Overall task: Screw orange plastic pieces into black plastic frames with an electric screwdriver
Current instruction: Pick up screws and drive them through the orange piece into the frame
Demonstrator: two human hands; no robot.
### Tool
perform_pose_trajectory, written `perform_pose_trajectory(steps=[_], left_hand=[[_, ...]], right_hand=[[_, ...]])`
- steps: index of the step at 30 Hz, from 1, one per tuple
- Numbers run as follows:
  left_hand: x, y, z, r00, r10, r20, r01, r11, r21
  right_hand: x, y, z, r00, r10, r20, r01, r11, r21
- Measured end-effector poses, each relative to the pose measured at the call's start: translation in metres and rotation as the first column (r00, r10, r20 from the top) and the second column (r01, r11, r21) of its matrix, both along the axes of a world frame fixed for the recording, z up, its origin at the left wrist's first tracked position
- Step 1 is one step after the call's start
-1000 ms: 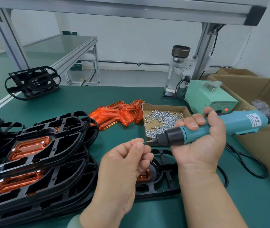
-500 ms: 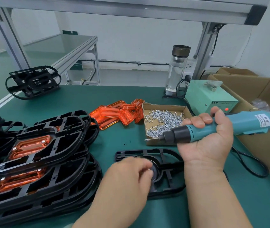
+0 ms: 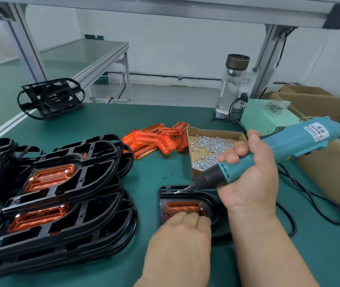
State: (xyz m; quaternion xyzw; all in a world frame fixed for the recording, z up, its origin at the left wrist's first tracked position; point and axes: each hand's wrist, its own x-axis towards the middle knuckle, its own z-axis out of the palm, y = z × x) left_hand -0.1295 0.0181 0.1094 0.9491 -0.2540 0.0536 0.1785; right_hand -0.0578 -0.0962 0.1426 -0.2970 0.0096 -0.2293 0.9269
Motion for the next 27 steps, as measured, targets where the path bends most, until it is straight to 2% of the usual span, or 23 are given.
perform_pose_trajectory(steps=[2,4,8,15,27], left_hand=[[-0.001,-0.002,-0.007,0.996,0.001,0.088,0.002,1.000,-0.031],[-0.004,-0.001,-0.009,0.997,0.007,0.077,-0.002,0.998,-0.061],[-0.006,0.000,-0.011,0.991,0.038,0.125,-0.036,0.999,-0.016],[-0.006,0.003,-0.008,0.997,-0.023,0.075,0.020,0.999,0.035],[-0.005,0.001,-0.014,0.987,-0.007,0.158,0.001,0.999,0.040]], right_hand=[[0.000,0.005,-0.003,0.999,0.036,0.008,-0.035,0.999,-0.036],[-0.001,0.008,-0.004,0.999,0.048,0.011,-0.047,0.997,-0.069],[-0.003,0.012,-0.003,0.999,0.025,0.023,-0.021,0.986,-0.168],[-0.006,0.017,0.000,0.998,0.029,0.057,-0.008,0.941,-0.338],[-0.007,0.028,0.005,0.990,0.116,0.081,-0.070,0.899,-0.432]])
